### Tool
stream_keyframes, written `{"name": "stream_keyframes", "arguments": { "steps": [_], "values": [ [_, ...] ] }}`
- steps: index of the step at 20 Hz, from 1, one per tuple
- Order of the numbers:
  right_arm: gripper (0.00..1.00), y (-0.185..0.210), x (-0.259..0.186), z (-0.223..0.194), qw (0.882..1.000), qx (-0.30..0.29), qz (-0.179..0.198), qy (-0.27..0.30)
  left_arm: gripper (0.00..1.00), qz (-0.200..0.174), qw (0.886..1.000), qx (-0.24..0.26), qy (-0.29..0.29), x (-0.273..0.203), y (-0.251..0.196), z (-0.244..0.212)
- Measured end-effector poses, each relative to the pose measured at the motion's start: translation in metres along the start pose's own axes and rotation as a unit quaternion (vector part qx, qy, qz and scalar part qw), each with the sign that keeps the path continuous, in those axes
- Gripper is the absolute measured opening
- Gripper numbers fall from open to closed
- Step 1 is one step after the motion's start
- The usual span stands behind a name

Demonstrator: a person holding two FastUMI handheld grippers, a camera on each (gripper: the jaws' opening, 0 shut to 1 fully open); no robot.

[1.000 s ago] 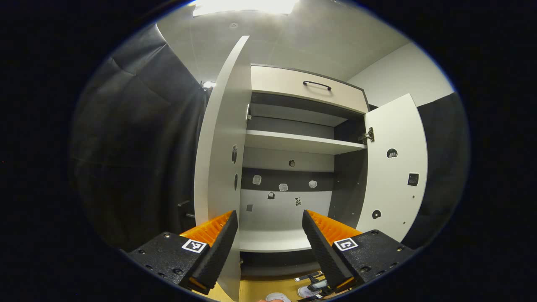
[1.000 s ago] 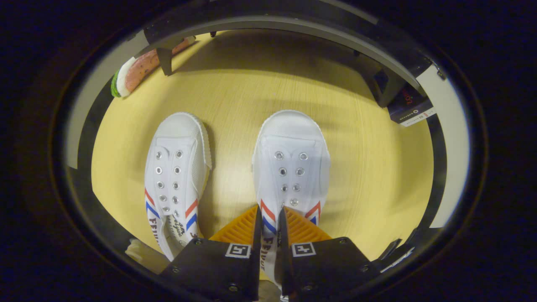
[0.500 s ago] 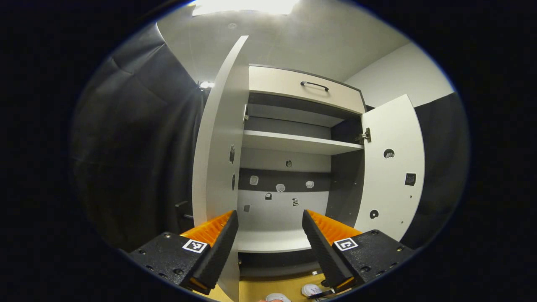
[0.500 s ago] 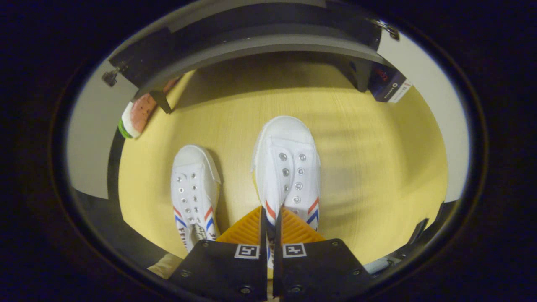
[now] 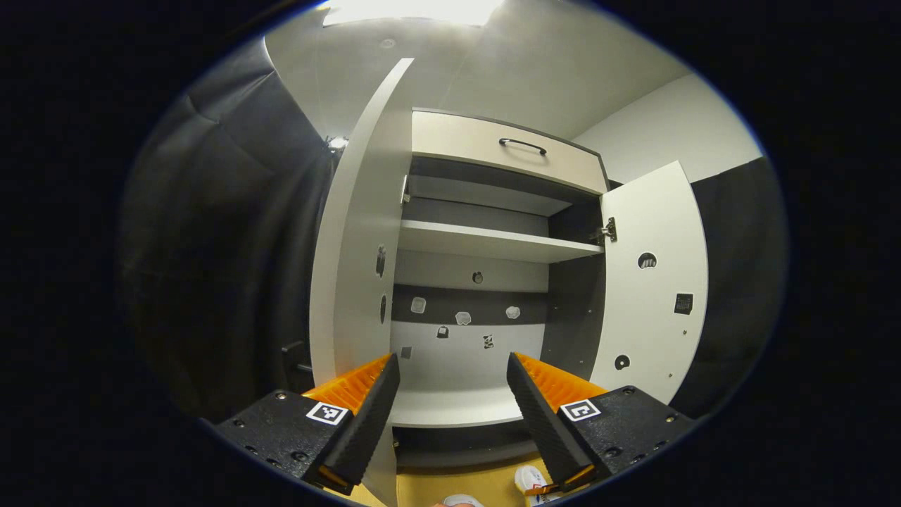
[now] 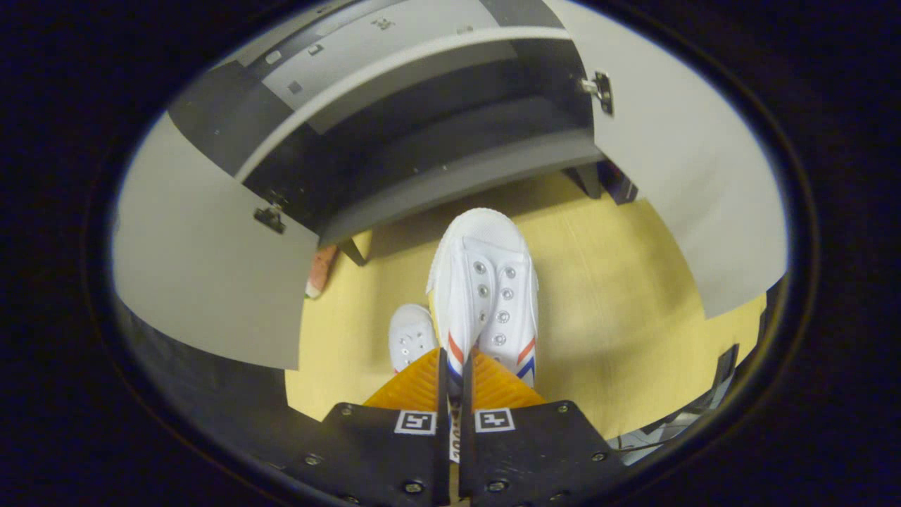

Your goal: Grab one shoe with the right hand and put it into the shoe cabinet, grab the other shoe with the left hand and put it into the shoe cabinet; then close the right door with the right hand and the left door with the left hand.

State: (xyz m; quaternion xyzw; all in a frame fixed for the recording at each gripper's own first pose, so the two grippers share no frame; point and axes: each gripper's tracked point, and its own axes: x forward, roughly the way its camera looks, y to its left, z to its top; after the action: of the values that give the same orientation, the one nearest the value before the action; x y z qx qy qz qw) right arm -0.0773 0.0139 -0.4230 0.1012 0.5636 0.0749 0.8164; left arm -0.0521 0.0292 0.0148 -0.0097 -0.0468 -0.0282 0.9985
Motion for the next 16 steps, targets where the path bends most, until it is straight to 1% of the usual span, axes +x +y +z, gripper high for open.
{"name": "stream_keyframes", "arguments": {
  "steps": [2,5,8,9,10,13,16],
  "values": [
    [0.06,0.015,-0.027,0.030,0.999,-0.013,0.010,-0.040,0.94,-0.003,1.000,-0.002,-0.001,0.003,-0.001,0.000],
    [0.06,0.044,-0.067,0.083,0.994,-0.026,0.032,-0.106,0.94,-0.004,1.000,-0.002,-0.007,0.008,-0.002,0.003],
    [0.06,0.062,-0.115,0.128,0.982,-0.020,0.064,-0.174,0.94,-0.006,1.000,-0.003,-0.016,0.011,-0.004,0.006],
    [0.06,0.062,-0.124,0.135,0.978,-0.017,0.073,-0.193,0.93,-0.007,1.000,-0.003,-0.017,0.012,-0.004,0.007],
    [0.05,0.061,-0.135,0.152,0.975,-0.023,0.074,-0.208,0.94,-0.007,1.000,-0.005,-0.019,0.014,-0.005,0.008],
    [0.06,0.056,-0.163,0.176,0.963,-0.055,0.040,-0.260,0.94,-0.010,1.000,-0.003,-0.024,0.017,-0.006,0.009],
    [0.06,0.048,-0.184,0.196,0.953,-0.077,0.000,-0.292,0.94,-0.010,1.000,0.014,-0.024,0.022,-0.007,0.009]
  ]
}}
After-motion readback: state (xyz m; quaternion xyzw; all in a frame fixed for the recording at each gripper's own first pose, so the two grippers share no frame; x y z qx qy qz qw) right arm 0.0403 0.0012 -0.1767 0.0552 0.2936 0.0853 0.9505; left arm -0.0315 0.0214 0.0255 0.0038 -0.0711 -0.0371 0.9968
